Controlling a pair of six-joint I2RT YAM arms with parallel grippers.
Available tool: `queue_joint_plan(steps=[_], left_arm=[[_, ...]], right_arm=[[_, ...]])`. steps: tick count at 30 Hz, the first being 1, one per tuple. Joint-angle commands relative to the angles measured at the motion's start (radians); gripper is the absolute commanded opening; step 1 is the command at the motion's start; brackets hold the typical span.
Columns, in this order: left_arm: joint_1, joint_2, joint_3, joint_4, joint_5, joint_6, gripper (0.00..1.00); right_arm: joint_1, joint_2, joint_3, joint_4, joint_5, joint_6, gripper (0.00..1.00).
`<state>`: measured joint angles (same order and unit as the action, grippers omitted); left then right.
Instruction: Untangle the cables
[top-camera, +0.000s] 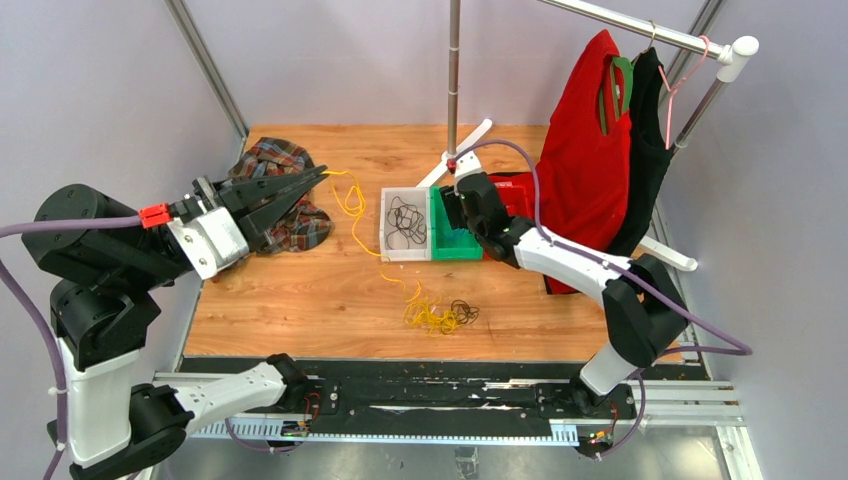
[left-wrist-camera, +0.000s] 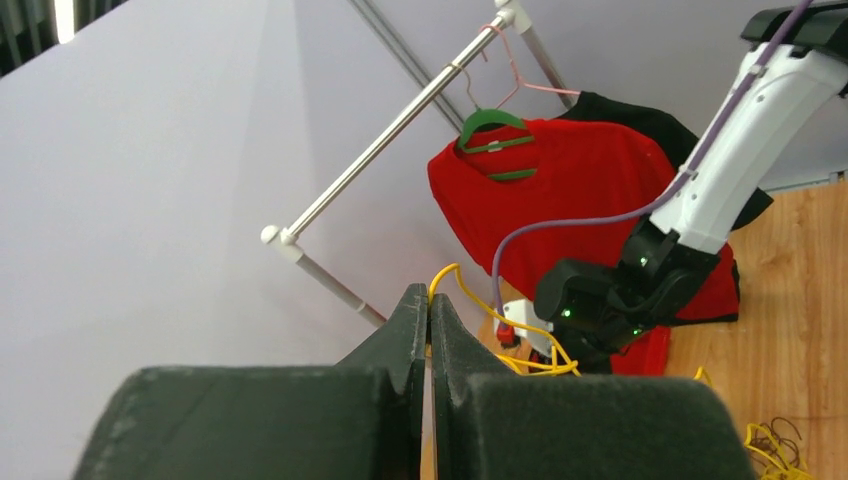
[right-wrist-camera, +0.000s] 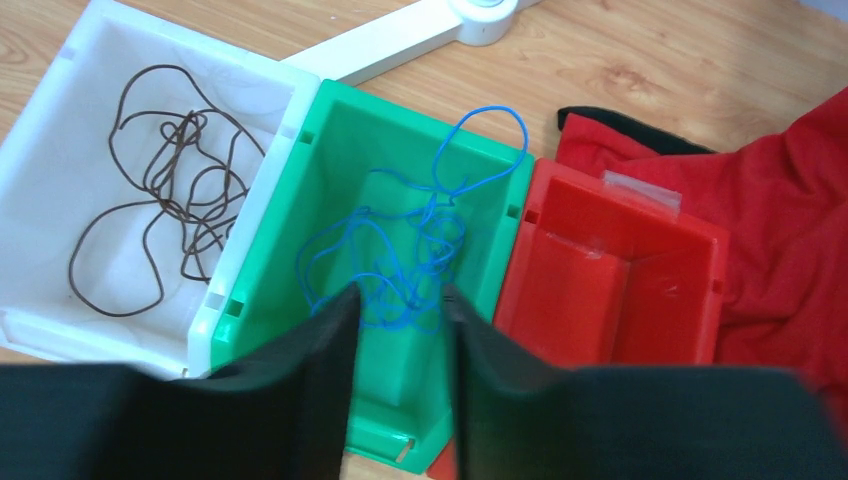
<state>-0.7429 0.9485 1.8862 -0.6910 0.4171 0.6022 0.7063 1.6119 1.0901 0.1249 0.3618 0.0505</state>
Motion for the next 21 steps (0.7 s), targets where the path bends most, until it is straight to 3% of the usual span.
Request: queue_joint_plan(steps=[1,12,21], left_arm=[[-0.006,0.014,-0.022,0.068,-0.106,-0.048,0.00],[-0.006,0.048,-0.096,0.161,-0.229,-0.018,0.00],[-0.006,0.087,-0.087,0.191,-0.298,-0.013,0.00]], right_arm=[[-0.012,-0.100,0.018,0.006,-0.019,0.008,0.66],[0.034,-0.511,-0.147,0.151,-0.494,0.198,0.71],[0.187,-0.663,-0.228,0.247,-0.721,0.245,0.73]])
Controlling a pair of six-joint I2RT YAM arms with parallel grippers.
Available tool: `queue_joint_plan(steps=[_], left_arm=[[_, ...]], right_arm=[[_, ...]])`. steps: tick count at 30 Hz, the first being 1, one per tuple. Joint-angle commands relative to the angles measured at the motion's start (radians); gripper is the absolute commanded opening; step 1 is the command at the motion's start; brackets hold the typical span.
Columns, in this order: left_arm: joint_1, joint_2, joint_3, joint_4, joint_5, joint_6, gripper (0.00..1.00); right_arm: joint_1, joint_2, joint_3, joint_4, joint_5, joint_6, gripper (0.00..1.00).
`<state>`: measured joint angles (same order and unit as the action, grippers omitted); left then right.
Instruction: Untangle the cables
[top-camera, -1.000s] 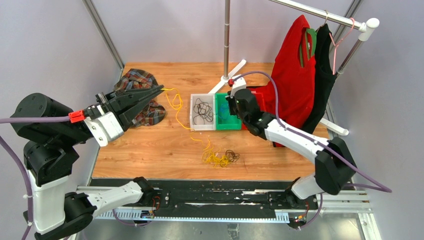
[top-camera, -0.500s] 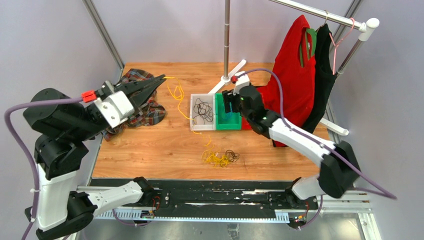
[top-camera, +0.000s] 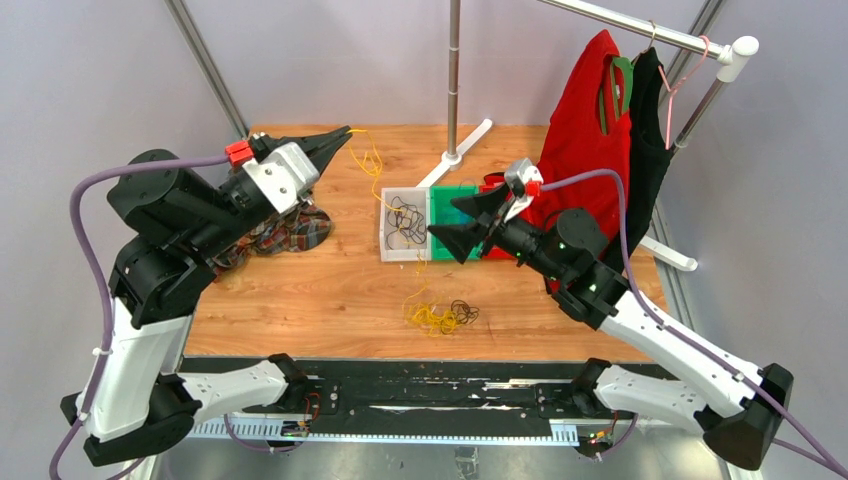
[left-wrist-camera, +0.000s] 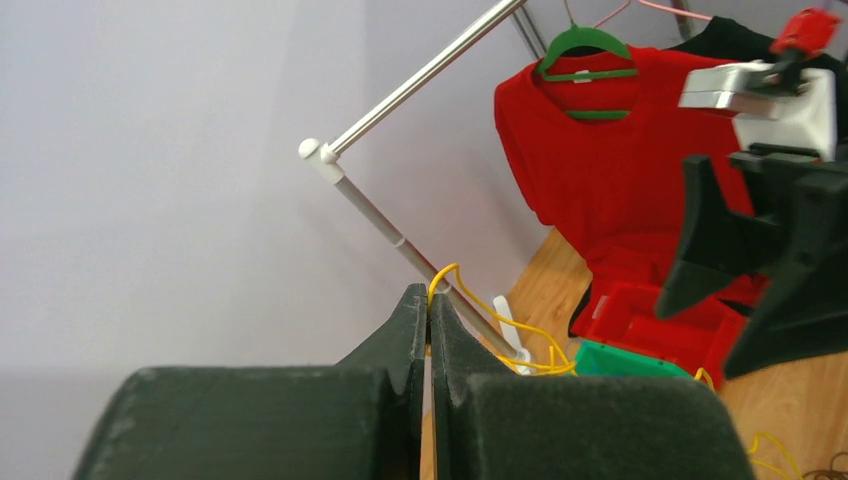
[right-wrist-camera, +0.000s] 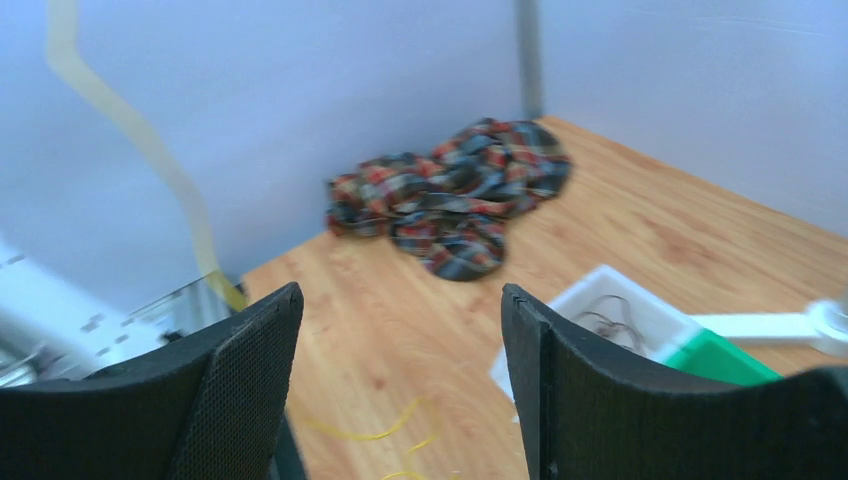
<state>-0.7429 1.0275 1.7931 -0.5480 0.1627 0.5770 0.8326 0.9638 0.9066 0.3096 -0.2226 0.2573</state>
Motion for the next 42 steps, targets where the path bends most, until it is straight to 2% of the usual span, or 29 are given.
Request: queue_joint_plan(steps=[1,5,8,9,10,11,12,13,14,15,19,26,28,30,31,38,42], left_arm=[[-0.006,0.011,0.007,0.045,-0.050,0.014,0.00],[-0.006,0.021,0.007,0.045,-0.087,0.017,0.00],[-0.006,0.017,0.007,0.037,-0.089,0.009,0.00],[-0.006,0.014,0.006,0.034,-0.082,0.004,0.00],[-0.006,0.008,0.002,0.030,-0.074,0.000,0.00],[-0.006,0.000,-0.002,0.025,-0.065,-0.003,0.00],[-0.006,-0.005,-0.006,0.017,-0.060,-0.006,0.00],[-0.006,-0.010,-0.010,0.005,-0.059,-0.008,0.00],[-0.006,-0.017,-0.019,-0.010,-0.057,-0.010,0.01],[-0.006,-0.028,-0.038,-0.021,-0.060,-0.013,0.01],[-0.006,-0.111,-0.205,-0.024,-0.056,-0.049,0.01],[-0.006,-0.238,-0.491,0.005,0.067,-0.197,0.11],[-0.006,-0.248,-0.528,0.001,0.104,-0.220,0.23],[-0.006,-0.254,-0.562,0.000,0.167,-0.238,0.45],[-0.006,-0.254,-0.579,0.002,0.187,-0.252,0.51],[-0.006,-0.250,-0.682,0.087,0.319,-0.370,0.84],[-0.006,-0.240,-0.727,0.177,0.314,-0.447,0.91]], right_arm=[[0.083,-0.009,-0.047,0.058,-0.142,0.023,0.73],[0.159,0.050,-0.043,0.024,-0.122,-0.031,0.73],[0.180,0.108,-0.040,-0.003,-0.056,-0.053,0.72],[0.185,0.127,-0.039,-0.010,-0.014,-0.055,0.69],[0.185,0.142,-0.036,-0.015,0.015,-0.055,0.64],[0.186,0.153,-0.035,-0.017,0.039,-0.056,0.50],[0.186,0.159,-0.035,-0.013,0.051,-0.056,0.43],[0.186,0.160,-0.031,-0.013,0.073,-0.056,0.30],[0.186,0.159,-0.021,-0.020,0.101,-0.064,0.07],[0.186,0.154,-0.009,-0.031,0.123,-0.070,0.01],[0.185,0.110,0.033,-0.050,0.150,-0.104,0.01],[0.184,0.087,0.143,-0.107,0.158,-0.144,0.01],[0.184,0.092,0.172,-0.111,0.143,-0.143,0.01],[0.185,0.097,0.199,-0.106,0.123,-0.131,0.01],[0.184,0.101,0.213,-0.101,0.110,-0.123,0.01],[0.185,0.126,0.272,-0.048,0.024,-0.048,0.01],[0.186,0.148,0.292,-0.023,-0.009,-0.015,0.01]])
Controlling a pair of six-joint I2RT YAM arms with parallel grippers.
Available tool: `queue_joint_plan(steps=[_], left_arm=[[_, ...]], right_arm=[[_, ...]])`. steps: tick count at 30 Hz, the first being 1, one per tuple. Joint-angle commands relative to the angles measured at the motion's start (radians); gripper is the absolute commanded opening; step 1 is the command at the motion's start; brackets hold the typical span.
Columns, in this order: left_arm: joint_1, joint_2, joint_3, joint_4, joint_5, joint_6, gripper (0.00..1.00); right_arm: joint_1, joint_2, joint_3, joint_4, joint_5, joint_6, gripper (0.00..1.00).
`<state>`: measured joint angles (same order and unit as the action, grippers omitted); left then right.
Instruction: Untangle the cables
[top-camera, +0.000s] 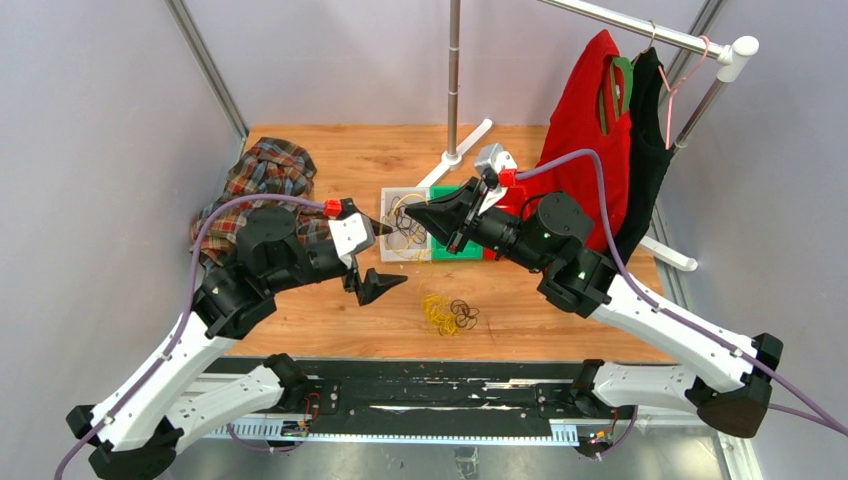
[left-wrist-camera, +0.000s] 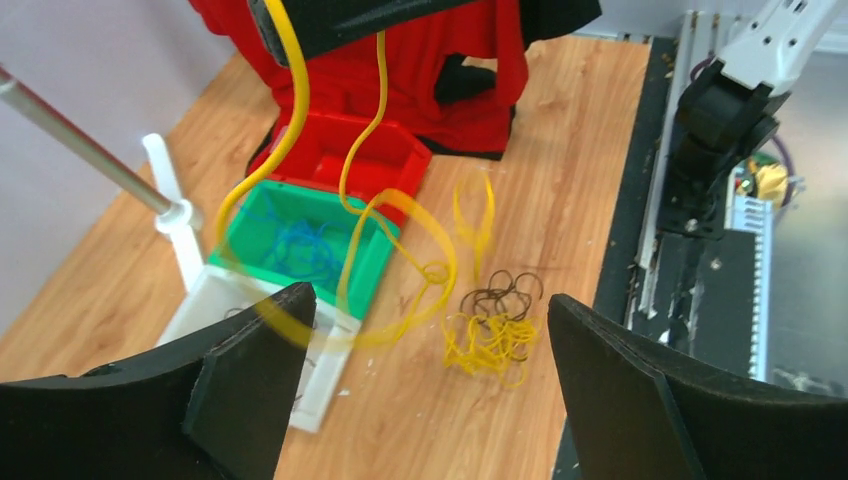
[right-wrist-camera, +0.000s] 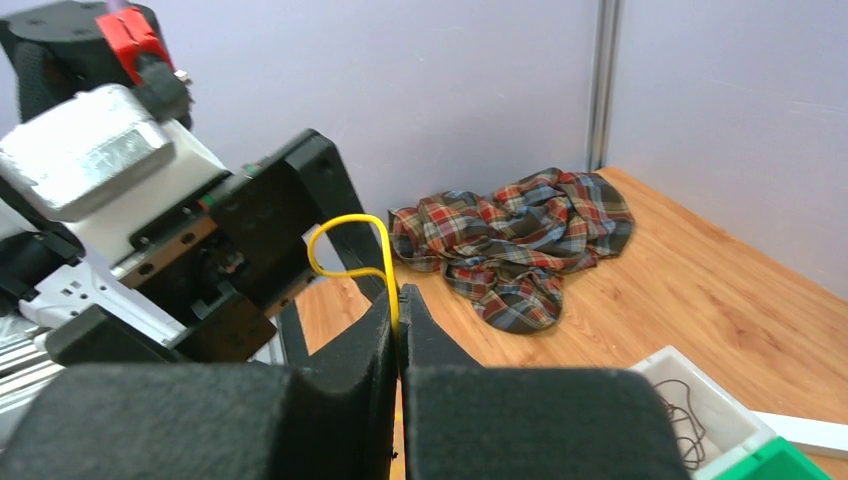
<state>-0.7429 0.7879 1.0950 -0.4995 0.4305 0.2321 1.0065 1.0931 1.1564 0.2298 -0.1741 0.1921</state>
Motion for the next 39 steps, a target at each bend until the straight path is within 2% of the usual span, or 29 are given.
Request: queue_joint_plan(steps=[1,7,10,14,15,17,19,21,22,23,26,28,34,39], left_arm=[[-0.006,-0.001,-0.045,0.157,0.041,-0.127,0.92],[-0.006,0.046,-0.080,0.239,-0.043,-0.213,0.91],[-0.005,0.064,-0.097,0.265,-0.089,-0.219,0.86],[-0.004,0.102,-0.094,0.294,0.014,-0.278,0.77],[-0.004,0.115,-0.090,0.303,0.060,-0.302,0.73],[-0.004,0.138,-0.083,0.323,0.135,-0.346,0.56],[-0.004,0.146,-0.083,0.325,0.159,-0.358,0.36],[-0.004,0.139,-0.081,0.306,0.137,-0.342,0.09],[-0.003,0.133,-0.079,0.293,0.112,-0.334,0.02],[0.000,0.127,-0.076,0.282,0.100,-0.334,0.01],[0.035,0.100,-0.064,0.268,0.124,-0.362,0.01],[0.054,0.082,-0.035,0.239,0.129,-0.346,0.01],[0.076,0.047,0.089,0.116,0.133,-0.201,0.01],[0.076,0.056,0.180,0.101,0.158,-0.179,0.01]], right_arm=[[0.012,0.026,0.045,0.066,-0.066,0.060,0.01],[0.014,0.055,0.070,0.123,-0.116,0.125,0.01],[0.015,0.057,0.073,0.152,-0.125,0.143,0.01],[0.018,0.054,0.072,0.196,-0.134,0.184,0.01],[0.019,0.057,0.077,0.196,-0.134,0.190,0.01],[0.020,0.057,0.084,0.186,-0.124,0.190,0.01],[0.020,0.049,0.081,0.175,-0.110,0.177,0.01],[0.020,0.041,0.077,0.148,-0.097,0.163,0.01],[0.020,0.035,0.075,0.130,-0.088,0.158,0.04],[0.019,0.029,0.067,0.112,-0.079,0.153,0.11],[0.018,-0.036,0.004,0.066,-0.012,0.122,0.53],[0.016,-0.099,-0.066,0.041,0.029,0.090,0.68],[0.014,-0.259,-0.271,-0.070,0.024,-0.016,0.71],[0.014,-0.219,-0.360,-0.095,-0.023,-0.055,0.73]])
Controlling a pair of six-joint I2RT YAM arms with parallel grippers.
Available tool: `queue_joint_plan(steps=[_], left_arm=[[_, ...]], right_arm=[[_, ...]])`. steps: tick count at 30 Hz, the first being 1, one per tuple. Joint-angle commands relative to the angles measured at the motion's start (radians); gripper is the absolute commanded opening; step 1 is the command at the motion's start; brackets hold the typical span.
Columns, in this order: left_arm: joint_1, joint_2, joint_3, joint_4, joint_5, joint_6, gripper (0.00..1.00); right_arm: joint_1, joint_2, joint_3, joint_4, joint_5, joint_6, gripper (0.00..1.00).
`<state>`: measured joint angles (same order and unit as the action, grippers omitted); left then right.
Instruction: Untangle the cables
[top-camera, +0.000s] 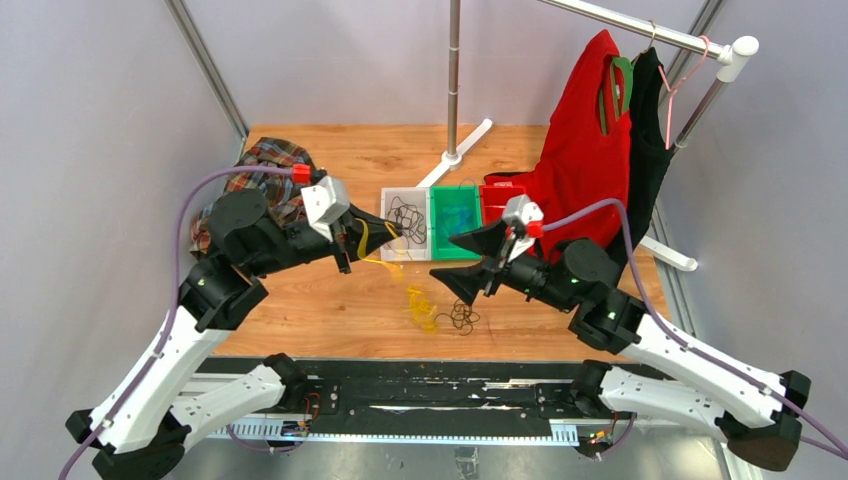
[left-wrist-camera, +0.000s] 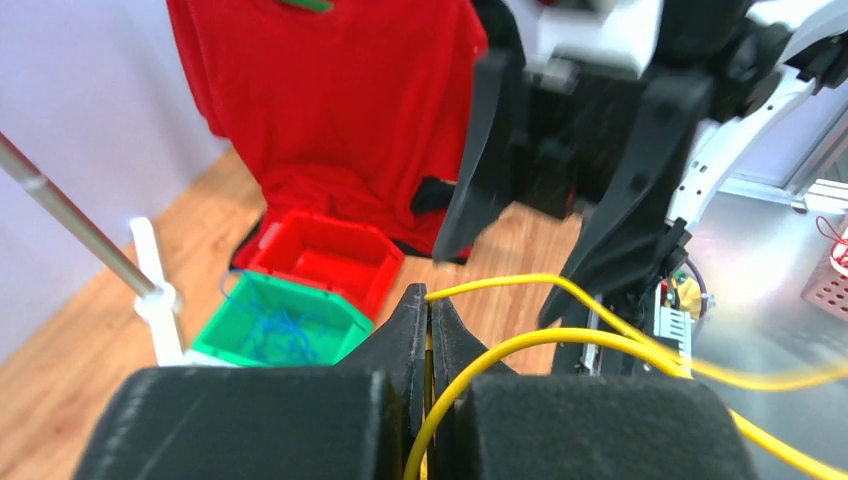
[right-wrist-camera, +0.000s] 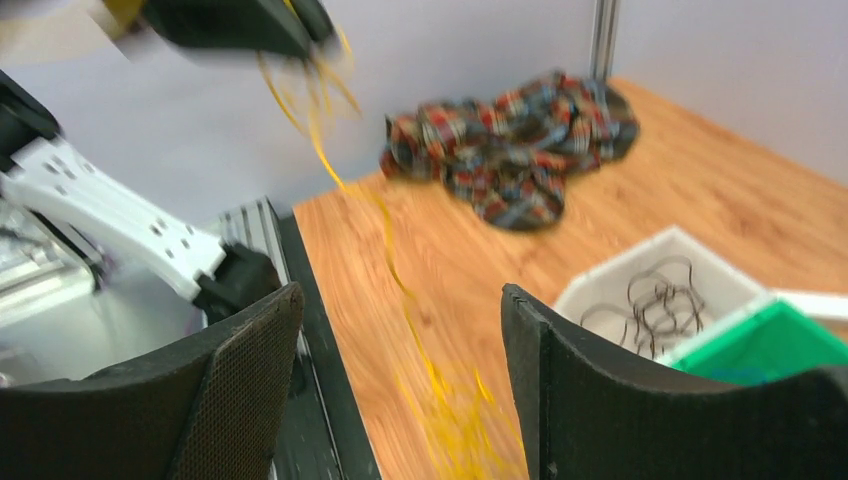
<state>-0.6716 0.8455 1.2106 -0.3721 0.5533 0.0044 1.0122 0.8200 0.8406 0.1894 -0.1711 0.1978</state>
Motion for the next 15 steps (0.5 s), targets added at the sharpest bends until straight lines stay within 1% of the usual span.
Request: queue_joint_plan(steps=[1,3,6,10,15], left_arm=[[0.004,0.004,0.082,-0.031,0.042,0.057,0.01],[0.004,0.015,0.113,-0.039,0.046,0.067,0.01],[0.004,0.024,0.146,-0.049,0.045,0.068,0.01],[0.004,0.026,0.179,-0.072,0.043,0.081,0.01],[0.004,0.020,0.208,-0.086,0.040,0.090,0.01]], right_arm=[[0.009,0.084,-0.050,-0.048,-0.028,-0.065,0.73],[0.010,0.147,-0.055,0.000,-0.037,-0.057,0.73],[0.018,0.261,-0.052,0.133,-0.061,-0.038,0.74],[0.045,0.384,-0.015,0.275,-0.018,-0.026,0.74],[0.063,0.479,-0.004,0.429,-0.007,0.014,0.74]])
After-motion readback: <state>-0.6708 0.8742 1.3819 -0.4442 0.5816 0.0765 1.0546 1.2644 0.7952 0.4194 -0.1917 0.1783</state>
